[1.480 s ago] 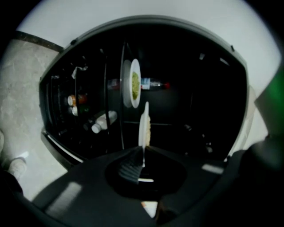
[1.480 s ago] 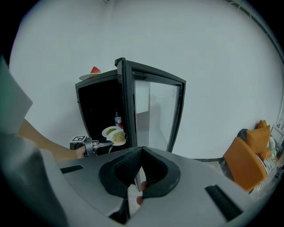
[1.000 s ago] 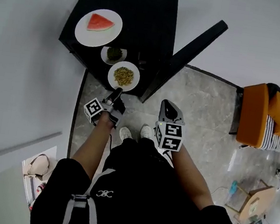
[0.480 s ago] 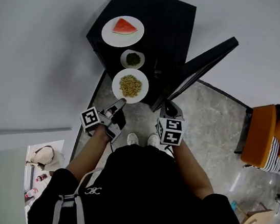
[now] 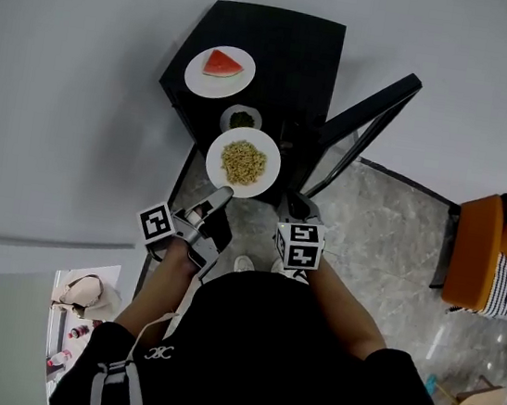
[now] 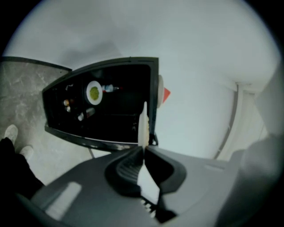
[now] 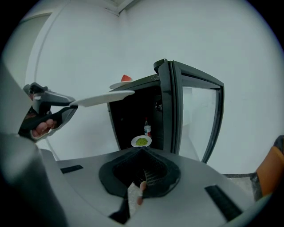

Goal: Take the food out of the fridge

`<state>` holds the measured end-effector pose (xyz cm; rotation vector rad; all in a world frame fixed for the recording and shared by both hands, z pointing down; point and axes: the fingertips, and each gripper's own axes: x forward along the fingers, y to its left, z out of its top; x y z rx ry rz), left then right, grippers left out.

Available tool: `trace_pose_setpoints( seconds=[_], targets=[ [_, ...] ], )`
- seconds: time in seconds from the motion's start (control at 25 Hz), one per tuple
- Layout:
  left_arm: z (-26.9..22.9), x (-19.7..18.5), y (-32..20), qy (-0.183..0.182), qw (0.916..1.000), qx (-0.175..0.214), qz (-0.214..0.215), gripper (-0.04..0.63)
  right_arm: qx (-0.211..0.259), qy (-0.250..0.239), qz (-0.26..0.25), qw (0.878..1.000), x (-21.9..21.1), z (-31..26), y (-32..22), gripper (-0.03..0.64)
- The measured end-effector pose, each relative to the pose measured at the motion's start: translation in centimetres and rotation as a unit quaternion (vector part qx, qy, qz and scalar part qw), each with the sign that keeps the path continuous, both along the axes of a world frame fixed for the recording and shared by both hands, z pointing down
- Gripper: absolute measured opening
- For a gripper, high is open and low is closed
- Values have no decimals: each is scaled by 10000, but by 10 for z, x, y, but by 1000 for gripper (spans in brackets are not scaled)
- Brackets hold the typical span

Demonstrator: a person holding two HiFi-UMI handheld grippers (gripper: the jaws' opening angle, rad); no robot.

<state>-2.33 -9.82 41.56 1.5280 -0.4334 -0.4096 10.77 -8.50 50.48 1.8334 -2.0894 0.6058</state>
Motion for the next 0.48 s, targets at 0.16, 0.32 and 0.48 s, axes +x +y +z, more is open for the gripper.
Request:
trace_pose_setpoints(
  seconds=[0.16,0.32,0.48],
  targets=[
    [-23,14,-7,178,9998,97,35,6,-3,-119,82,9999,2,0,1,-6],
    [-46,25,-13,253,9993,230,123,7,74,-114,89,9999,0,-7,3,-6],
    [-68,31,-24,290,9989,339,132,8,161,-86,100,9998,1,-14,9,-6]
  ],
)
